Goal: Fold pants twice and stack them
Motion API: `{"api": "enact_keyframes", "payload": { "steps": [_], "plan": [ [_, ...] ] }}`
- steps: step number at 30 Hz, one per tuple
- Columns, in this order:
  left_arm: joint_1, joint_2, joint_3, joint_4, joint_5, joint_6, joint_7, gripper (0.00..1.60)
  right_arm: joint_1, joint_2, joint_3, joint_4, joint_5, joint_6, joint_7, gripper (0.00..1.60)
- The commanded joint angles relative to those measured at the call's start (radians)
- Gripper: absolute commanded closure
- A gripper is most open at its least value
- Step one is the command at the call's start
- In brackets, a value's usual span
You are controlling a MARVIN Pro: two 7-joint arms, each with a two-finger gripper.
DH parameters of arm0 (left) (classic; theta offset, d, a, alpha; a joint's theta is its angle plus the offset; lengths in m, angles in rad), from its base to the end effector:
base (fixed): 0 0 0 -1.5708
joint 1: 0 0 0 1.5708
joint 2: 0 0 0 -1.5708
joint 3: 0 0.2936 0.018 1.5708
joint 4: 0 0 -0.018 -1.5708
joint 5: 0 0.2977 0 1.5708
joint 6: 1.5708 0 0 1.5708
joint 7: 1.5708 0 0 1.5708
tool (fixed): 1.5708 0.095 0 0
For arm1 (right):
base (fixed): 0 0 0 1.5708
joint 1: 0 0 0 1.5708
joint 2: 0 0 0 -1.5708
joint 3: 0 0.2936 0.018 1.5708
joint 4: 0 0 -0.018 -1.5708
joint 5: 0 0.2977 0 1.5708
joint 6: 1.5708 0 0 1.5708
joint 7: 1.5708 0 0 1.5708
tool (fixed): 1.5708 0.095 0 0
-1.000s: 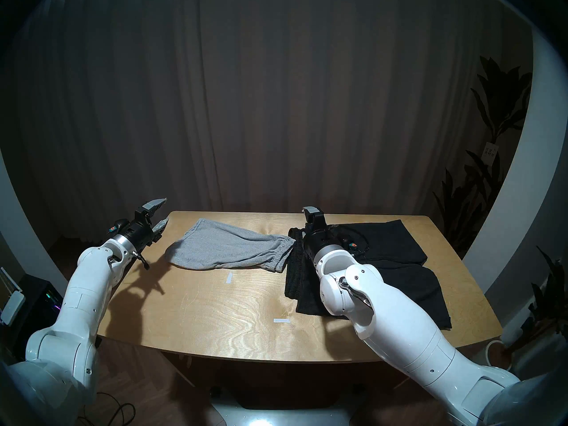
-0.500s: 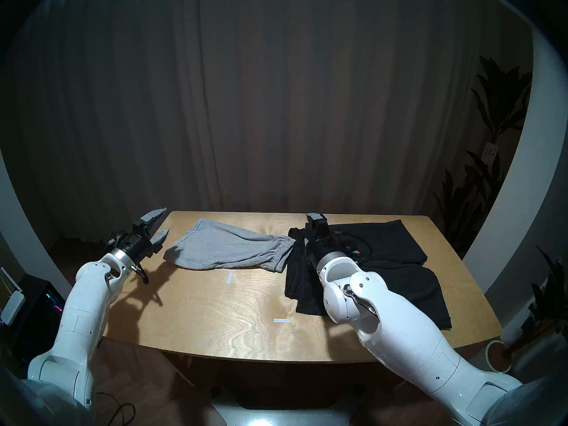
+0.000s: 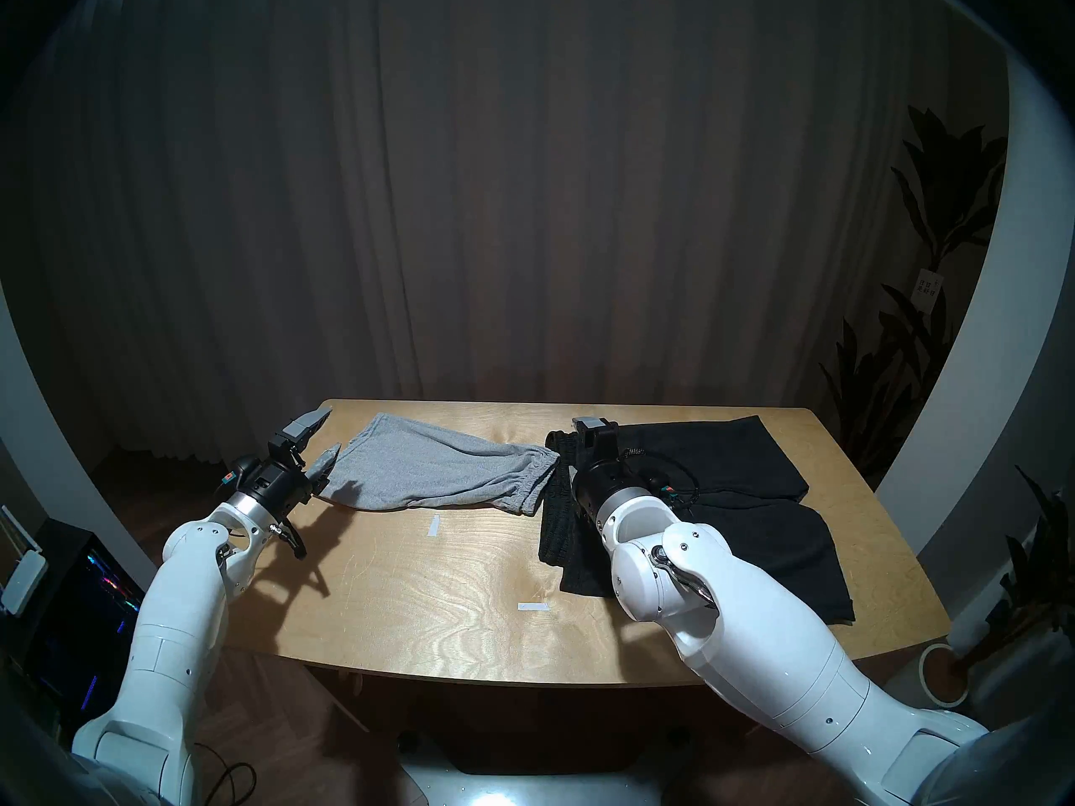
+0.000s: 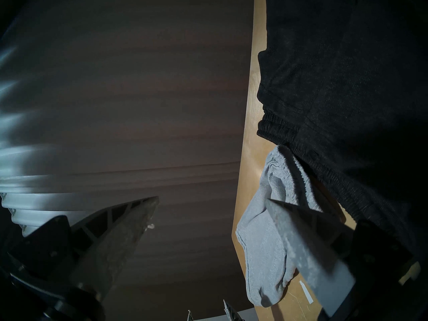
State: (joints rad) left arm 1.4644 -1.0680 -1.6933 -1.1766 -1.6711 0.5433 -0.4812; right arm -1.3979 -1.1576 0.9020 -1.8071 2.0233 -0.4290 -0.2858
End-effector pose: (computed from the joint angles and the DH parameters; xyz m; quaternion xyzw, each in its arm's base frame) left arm 0.4085 0.2024 -0.3125 0.5871 0.3161 0.4926 0.5592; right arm 0.3814 0.1070 -0.2709 -0.6067 0.4803 -0.3614 0.5203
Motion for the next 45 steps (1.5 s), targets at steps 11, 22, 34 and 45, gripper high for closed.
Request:
{"api": "enact_keyframes", "payload": {
  "steps": [11, 22, 34, 45],
  "plan": [
    [0.154, -0.040, -0.061, -0.221, 0.024, -0.154, 0.195, 0.00, -0.006, -0.016, -0.009, -0.019, 0.030, 0.015, 0.010, 0.00],
    [0.227, -0.109, -0.100, -0.364, 0.039, -0.272, 0.420, 0.00, -0.008, -0.014, -0.010, -0.024, 0.050, 0.022, 0.016, 0.00],
    [0.239, -0.184, -0.140, -0.476, 0.034, -0.417, 0.692, 0.00, -0.013, -0.016, -0.006, -0.029, 0.066, 0.023, 0.039, 0.00],
    [0.182, -0.195, -0.141, -0.488, -0.041, -0.442, 0.934, 0.00, -0.019, -0.019, 0.001, -0.028, 0.069, 0.021, 0.071, 0.00]
  ]
}}
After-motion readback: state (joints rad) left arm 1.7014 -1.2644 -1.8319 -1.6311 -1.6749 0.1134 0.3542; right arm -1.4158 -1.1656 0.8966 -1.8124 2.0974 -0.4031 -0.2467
